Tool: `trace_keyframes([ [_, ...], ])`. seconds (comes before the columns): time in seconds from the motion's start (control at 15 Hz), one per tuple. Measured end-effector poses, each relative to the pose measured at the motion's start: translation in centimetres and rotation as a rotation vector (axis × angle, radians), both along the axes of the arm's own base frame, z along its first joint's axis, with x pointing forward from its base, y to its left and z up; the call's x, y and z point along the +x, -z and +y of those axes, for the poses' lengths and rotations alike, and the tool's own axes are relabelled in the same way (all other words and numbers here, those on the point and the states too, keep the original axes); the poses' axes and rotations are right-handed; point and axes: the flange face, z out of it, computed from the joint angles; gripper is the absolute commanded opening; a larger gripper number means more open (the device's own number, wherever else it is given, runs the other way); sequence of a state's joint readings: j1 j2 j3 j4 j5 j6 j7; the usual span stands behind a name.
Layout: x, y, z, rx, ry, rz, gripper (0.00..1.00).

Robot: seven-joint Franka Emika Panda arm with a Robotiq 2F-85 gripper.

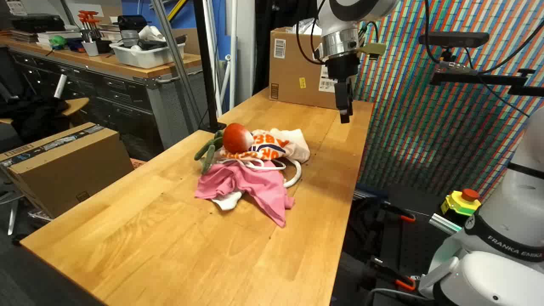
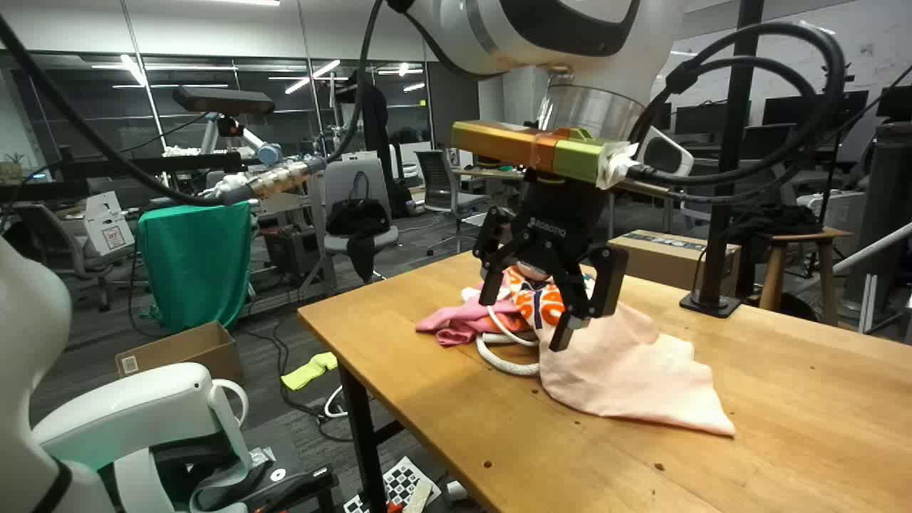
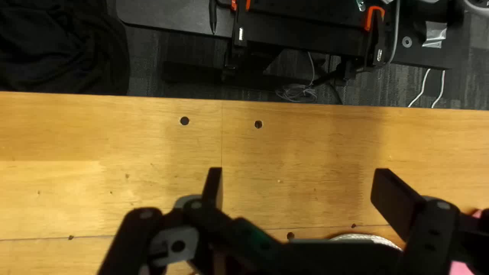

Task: Pick up the toy, rope and the clothes and put them around the table.

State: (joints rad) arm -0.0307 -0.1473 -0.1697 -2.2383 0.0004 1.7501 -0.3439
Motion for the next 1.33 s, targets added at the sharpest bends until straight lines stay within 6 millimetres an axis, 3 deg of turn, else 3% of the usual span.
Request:
trace_keyframes([
  [0.8,1.1,0.4,0.7,-0.007,-0.017,0.006,1.00],
  [1.0,2.7,0.3,2.9,-0.013,-0.056,-0.004,1.00],
  [1.33,6.7,-0.4,9.9,-0.015,-0.120,-0.054,1.00],
])
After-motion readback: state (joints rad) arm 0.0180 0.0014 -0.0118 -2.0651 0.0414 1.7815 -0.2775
